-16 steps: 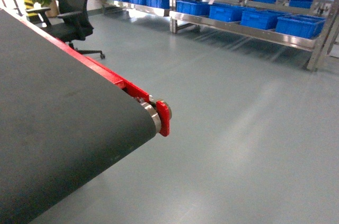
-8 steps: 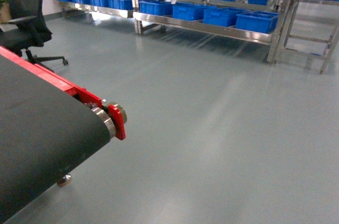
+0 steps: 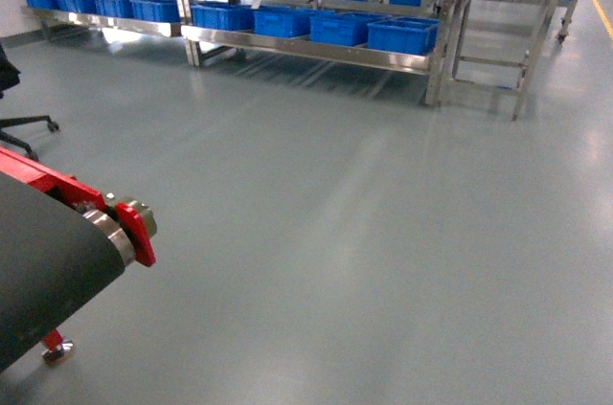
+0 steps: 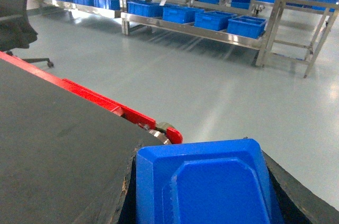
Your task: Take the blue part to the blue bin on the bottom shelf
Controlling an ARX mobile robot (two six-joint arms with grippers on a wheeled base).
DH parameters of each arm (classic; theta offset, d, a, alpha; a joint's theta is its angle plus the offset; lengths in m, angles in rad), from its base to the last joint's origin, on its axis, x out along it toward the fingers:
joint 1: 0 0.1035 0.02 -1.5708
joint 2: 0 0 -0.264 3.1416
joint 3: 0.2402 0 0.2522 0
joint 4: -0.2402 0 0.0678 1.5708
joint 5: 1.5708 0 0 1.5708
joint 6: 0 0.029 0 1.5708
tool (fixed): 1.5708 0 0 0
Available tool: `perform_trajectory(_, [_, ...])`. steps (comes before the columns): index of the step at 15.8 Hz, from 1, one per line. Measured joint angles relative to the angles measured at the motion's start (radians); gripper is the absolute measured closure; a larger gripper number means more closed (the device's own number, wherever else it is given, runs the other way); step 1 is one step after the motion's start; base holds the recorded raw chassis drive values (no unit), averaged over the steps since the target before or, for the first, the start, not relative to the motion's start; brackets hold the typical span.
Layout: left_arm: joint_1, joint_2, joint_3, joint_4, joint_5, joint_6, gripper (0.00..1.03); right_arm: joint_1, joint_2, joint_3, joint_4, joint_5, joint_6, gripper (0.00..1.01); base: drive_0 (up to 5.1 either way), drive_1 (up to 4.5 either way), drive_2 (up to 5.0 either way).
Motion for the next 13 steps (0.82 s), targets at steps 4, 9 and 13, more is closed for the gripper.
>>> perform_trajectory(4, [-0.001, 0.0, 0.0, 0.0, 0.0, 0.0, 0.59, 0.0, 0.0, 0.0, 0.0, 0.0, 0.0, 0.03, -1.6, -1.58, -1.6])
perform_trajectory(9, [0.0, 0.0, 0.0, 0.0, 0.0, 0.0, 0.59, 0.0, 0.0, 0.0, 0.0, 0.0, 0.0, 0.03, -1.6, -1.59, -1.6])
perform_trajectory(13, [0.0, 0.0, 0.0, 0.0, 0.0, 0.0, 0.59, 0.0, 0.0, 0.0, 0.0, 0.0, 0.0, 0.03, -1.6, -1.59, -1.6])
